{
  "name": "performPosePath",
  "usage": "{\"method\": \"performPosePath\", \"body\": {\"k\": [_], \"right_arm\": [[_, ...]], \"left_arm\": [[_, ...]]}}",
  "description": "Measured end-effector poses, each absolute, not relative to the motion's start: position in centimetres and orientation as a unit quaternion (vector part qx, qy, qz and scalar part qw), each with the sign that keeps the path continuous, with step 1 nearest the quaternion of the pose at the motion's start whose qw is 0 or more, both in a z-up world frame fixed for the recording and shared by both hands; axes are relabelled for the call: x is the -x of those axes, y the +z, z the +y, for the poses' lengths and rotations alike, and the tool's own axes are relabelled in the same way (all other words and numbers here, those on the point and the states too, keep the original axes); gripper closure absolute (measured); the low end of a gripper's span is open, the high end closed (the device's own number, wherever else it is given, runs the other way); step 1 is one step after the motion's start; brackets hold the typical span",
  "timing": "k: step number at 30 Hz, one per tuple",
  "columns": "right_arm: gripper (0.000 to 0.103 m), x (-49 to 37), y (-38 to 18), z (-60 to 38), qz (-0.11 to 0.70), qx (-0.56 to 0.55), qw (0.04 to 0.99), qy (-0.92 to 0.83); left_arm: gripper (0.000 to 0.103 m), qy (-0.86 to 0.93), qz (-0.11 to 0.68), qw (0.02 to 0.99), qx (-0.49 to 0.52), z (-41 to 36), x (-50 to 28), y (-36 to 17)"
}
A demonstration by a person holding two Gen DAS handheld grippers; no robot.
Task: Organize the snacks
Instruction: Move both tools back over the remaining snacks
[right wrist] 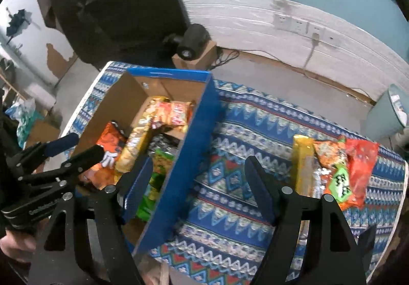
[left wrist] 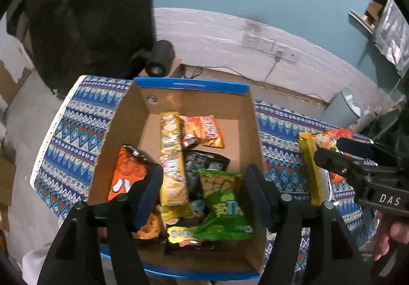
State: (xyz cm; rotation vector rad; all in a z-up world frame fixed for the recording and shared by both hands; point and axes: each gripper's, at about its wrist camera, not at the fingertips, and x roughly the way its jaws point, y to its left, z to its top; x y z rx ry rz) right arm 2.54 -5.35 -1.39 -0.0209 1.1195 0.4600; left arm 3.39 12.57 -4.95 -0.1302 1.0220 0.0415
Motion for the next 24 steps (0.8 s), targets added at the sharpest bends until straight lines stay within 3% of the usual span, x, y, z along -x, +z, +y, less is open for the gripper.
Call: {"method": "performPosePath", "body": {"k": [24], "right_arm": [[0.028,-1.7,-3.6,-19.0,0.539,-0.033,0.833,0.123]], "left_arm": [[0.034,-0.062,0.519,0.852,-0.008,0.8,-4.6,-6.4]]}}
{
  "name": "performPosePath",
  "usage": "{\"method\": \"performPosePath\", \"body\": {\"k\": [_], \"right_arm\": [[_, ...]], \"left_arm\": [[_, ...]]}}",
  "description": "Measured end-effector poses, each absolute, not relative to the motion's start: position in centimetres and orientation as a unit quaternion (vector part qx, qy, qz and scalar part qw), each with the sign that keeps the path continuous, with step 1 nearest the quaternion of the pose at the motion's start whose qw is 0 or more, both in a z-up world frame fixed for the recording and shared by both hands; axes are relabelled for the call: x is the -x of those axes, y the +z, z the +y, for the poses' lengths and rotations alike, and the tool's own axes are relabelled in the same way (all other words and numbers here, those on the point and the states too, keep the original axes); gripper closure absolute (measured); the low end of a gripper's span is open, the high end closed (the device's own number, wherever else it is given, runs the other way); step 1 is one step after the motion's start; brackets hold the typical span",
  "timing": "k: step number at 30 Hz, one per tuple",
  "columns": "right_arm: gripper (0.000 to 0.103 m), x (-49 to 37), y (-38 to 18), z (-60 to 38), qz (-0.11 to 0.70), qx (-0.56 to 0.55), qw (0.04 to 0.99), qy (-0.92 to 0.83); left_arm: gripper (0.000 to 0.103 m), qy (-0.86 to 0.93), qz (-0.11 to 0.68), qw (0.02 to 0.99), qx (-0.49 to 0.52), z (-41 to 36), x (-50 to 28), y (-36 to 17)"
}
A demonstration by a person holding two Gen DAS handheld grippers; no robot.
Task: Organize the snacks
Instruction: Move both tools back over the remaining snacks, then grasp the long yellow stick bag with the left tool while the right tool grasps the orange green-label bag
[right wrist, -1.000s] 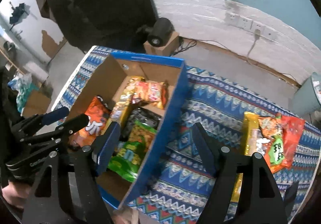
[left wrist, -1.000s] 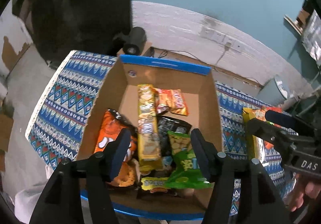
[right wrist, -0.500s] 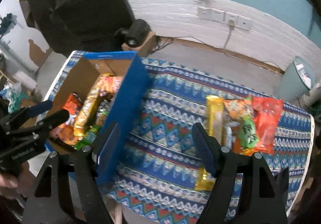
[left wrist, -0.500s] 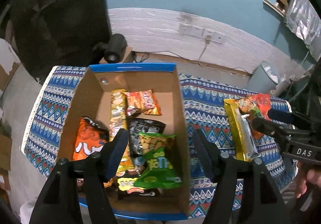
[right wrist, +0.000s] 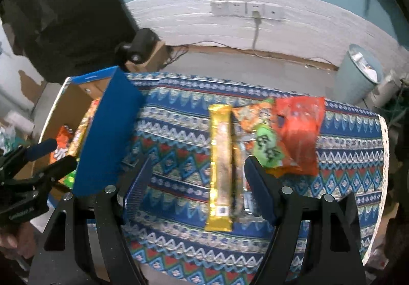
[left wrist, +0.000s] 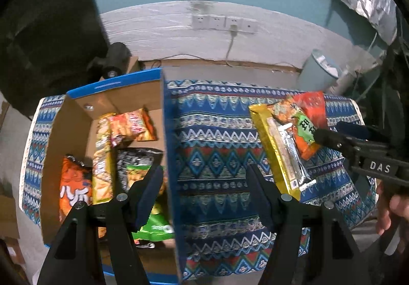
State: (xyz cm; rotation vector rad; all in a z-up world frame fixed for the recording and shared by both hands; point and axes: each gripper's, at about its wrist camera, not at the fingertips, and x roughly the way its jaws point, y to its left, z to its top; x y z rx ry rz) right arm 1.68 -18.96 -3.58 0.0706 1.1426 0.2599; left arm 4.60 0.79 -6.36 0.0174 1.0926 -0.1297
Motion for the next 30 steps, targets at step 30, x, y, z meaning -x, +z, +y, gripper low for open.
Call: {"method": "performPosePath", "body": {"k": [30], "right_arm": [[0.028,-6.6,-13.5,-23.6,0.595,0.001,0.801,0.071]], "left_arm": [[0.030,-0.073,0.589,0.805,-0.017,-6.3,-11.9,-14.9]]}}
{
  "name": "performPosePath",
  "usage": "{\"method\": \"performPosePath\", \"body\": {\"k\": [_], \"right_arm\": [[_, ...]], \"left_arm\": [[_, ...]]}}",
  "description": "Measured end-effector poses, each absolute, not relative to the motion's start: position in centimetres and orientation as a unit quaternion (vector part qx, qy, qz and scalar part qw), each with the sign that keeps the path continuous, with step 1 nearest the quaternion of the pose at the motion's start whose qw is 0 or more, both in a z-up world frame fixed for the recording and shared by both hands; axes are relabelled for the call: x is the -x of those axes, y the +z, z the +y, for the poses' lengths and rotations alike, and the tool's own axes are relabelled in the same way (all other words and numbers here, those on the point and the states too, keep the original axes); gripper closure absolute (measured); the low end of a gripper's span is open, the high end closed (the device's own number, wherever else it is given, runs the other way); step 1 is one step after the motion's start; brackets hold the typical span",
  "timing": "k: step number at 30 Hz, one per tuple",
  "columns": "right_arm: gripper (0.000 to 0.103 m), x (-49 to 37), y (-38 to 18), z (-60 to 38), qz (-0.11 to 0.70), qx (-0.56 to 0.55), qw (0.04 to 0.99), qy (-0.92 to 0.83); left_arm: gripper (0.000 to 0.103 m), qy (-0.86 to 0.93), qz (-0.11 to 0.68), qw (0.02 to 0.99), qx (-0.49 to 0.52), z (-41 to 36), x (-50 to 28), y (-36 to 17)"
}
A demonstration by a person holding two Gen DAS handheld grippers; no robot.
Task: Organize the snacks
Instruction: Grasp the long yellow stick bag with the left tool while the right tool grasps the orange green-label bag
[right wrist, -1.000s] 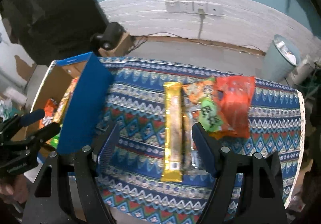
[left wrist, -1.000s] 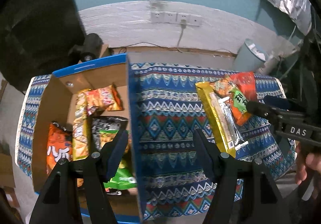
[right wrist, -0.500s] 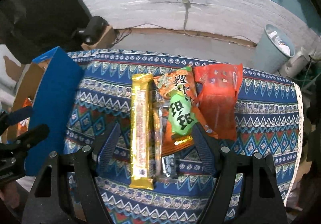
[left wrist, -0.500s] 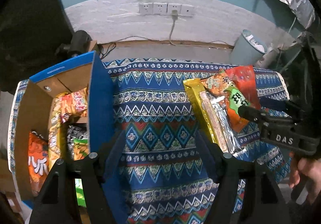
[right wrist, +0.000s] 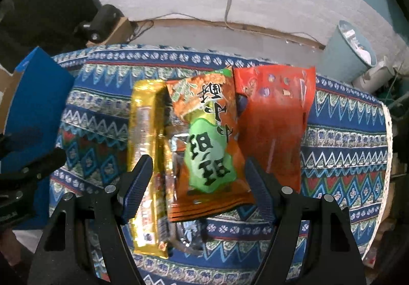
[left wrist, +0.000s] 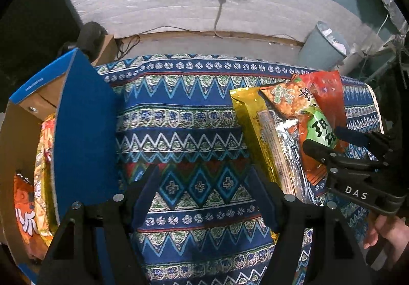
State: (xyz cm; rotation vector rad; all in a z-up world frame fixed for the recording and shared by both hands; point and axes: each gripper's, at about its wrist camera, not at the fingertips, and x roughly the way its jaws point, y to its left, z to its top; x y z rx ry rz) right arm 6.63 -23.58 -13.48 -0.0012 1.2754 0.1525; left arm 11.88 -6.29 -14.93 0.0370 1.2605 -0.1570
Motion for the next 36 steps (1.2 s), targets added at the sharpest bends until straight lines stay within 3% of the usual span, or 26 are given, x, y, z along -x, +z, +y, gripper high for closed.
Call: {"method": "performPosePath", "body": {"k": [5,7,10,14,16,30,36], "right_arm": [[0.032,-6.8,-14.8,-23.9,0.606,0.003,0.793,0.065],[0.044,-6.7,-15.3,-24.0,0.613,0.006,0.788,0.061],[0.054,-6.2,-15.4,-24.5,0.617,-0.008,0.784,0.067],[0.059,-4.9,-14.8,-25.5,0.623,-0.032,0.778,0.074],[0.060,-4.2,-14.7,-25.9,0.626,-0.044,0.775,0.074],[0.059,0.1,-14.4,-27.3,0.644,-0.059,0.759,0.079],[0.048,-0.4,-14.7,-27.3,0.644,-0.067,0.758,0.085]], "left_arm": [[0.030,-0.083,0.600,0.796,-0.012,-7.6,-12.2,-15.7],[0.030,-0.087,0.602,0.793,-0.014,-8.2,-12.3,-16.0],[0.030,-0.091,0.606,0.791,-0.012,-9.0,-12.3,-16.3],[0.027,-0.096,0.611,0.786,0.005,-9.9,-12.4,-16.5],[0.023,-0.094,0.611,0.786,0.013,-10.4,-12.4,-16.7],[0.023,-0.066,0.635,0.769,0.025,-12.5,-13.1,-20.0],[0.023,-0.066,0.642,0.763,0.031,-12.4,-13.3,-21.5]]}}
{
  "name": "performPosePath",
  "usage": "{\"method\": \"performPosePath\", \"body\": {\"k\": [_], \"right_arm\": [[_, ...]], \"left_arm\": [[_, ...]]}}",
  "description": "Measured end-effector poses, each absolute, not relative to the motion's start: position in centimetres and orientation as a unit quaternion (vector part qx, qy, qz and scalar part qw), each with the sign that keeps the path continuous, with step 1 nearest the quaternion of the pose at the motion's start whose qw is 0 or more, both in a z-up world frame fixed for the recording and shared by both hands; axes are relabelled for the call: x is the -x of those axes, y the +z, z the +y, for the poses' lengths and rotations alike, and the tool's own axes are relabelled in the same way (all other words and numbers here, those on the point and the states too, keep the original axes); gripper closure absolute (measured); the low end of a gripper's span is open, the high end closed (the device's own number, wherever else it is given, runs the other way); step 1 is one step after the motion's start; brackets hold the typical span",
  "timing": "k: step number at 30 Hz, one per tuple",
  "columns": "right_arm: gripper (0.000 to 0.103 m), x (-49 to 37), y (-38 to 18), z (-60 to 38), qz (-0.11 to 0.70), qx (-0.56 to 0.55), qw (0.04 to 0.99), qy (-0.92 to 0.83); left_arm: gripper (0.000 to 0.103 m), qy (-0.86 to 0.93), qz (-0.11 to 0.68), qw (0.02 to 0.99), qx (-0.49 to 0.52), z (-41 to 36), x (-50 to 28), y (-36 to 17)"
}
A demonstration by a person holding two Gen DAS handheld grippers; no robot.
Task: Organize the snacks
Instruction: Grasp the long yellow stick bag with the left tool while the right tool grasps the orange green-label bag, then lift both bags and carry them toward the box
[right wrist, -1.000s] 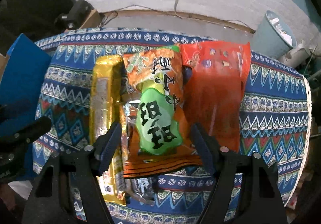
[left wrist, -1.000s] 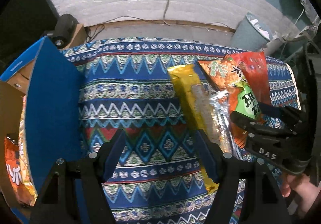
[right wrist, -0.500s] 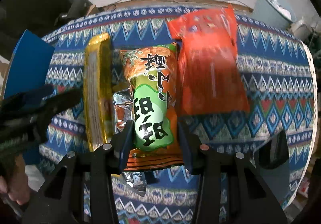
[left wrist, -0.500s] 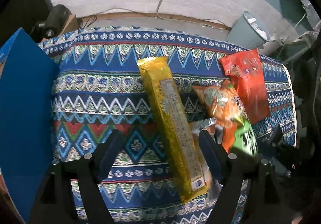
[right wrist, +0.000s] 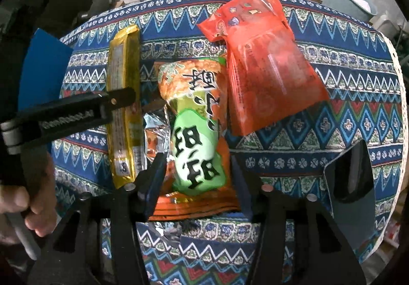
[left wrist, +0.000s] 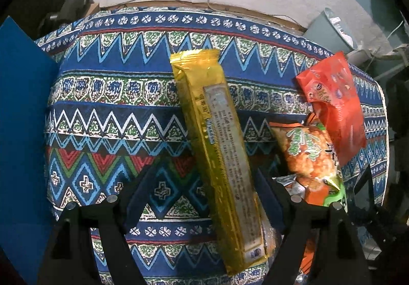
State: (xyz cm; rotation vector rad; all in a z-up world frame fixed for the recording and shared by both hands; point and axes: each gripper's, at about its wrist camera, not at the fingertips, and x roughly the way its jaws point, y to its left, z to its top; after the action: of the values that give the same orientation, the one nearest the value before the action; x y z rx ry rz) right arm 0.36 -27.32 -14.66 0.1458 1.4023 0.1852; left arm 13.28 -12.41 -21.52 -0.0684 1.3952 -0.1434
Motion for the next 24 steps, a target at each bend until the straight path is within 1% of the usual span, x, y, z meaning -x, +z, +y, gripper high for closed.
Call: {"method": "performPosePath", "body": {"k": [2,3,4,5,6,7,10,13,14,15,16,17,18,19,20,21,24], "right_arm": [[0.045,-0.8,-14.8,-27.1,0.642,-0.067,0.759,0.085],[0.045,-1.1,-14.9,-26.9,0.641,-0.067,0.760,0.085],[0.045,-1.3,-15.0,-26.8,0.640,-0.067,0.761,0.085],[0.045,-1.7,-15.1,-26.7,0.639,-0.067,0.761,0.083],[0.045,-2.0,-15.3,-26.6,0.639,-0.067,0.762,0.082],[0.045,-2.2,-15.5,-26.6,0.640,-0.068,0.761,0.079],[0.045,-2.6,-16.2,-26.6,0.643,-0.070,0.759,0.076],[0.045,-2.7,-16.8,-26.5,0.647,-0.067,0.756,0.074],[0.045,-2.8,-17.2,-26.5,0.649,-0.066,0.754,0.074],[0.048,-2.8,-17.4,-26.5,0.650,-0.065,0.754,0.072],[0.051,-2.9,-17.7,-26.5,0.651,-0.064,0.753,0.070],[0.052,-2.9,-18.0,-26.6,0.653,-0.062,0.752,0.067],[0.055,-2.9,-18.1,-26.6,0.653,-0.059,0.753,0.064],[0.059,-2.8,-18.1,-26.7,0.652,-0.058,0.754,0.062],[0.061,-2.8,-18.0,-26.7,0.650,-0.058,0.755,0.062],[0.065,-2.8,-17.8,-26.7,0.648,-0.058,0.757,0.062],[0.068,-2.5,-16.8,-26.6,0.640,-0.053,0.763,0.068]], "left_arm": [[0.027,-0.075,0.640,0.764,0.041,-12.0,-13.2,-21.7],[0.034,-0.076,0.639,0.764,0.041,-11.8,-13.0,-21.7],[0.044,-0.075,0.638,0.765,0.033,-11.7,-12.9,-21.7],[0.051,-0.075,0.640,0.765,0.017,-11.6,-12.7,-21.6],[0.059,-0.074,0.641,0.764,0.000,-11.6,-12.6,-21.6],[0.063,-0.072,0.640,0.765,-0.011,-11.6,-12.5,-21.6],[0.062,-0.075,0.635,0.769,-0.009,-11.3,-12.3,-21.5],[0.054,-0.083,0.633,0.769,-0.012,-10.9,-12.0,-21.6],[0.054,-0.083,0.632,0.770,-0.018,-11.0,-12.0,-21.5],[0.054,-0.083,0.630,0.772,-0.025,-11.0,-11.8,-21.5],[0.054,-0.084,0.628,0.773,-0.032,-11.0,-11.6,-21.5],[0.059,-0.083,0.627,0.774,-0.038,-11.3,-11.6,-21.4],[0.067,-0.081,0.626,0.774,-0.044,-11.9,-11.7,-21.5],[0.068,-0.084,0.626,0.774,-0.045,-11.8,-11.5,-21.4],[0.069,-0.087,0.626,0.774,-0.044,-12.1,-11.7,-21.5],[0.073,-0.088,0.625,0.775,-0.044,-12.0,-11.6,-21.4],[0.074,-0.088,0.615,0.781,-0.054,-11.7,-11.0,-20.7]]}}
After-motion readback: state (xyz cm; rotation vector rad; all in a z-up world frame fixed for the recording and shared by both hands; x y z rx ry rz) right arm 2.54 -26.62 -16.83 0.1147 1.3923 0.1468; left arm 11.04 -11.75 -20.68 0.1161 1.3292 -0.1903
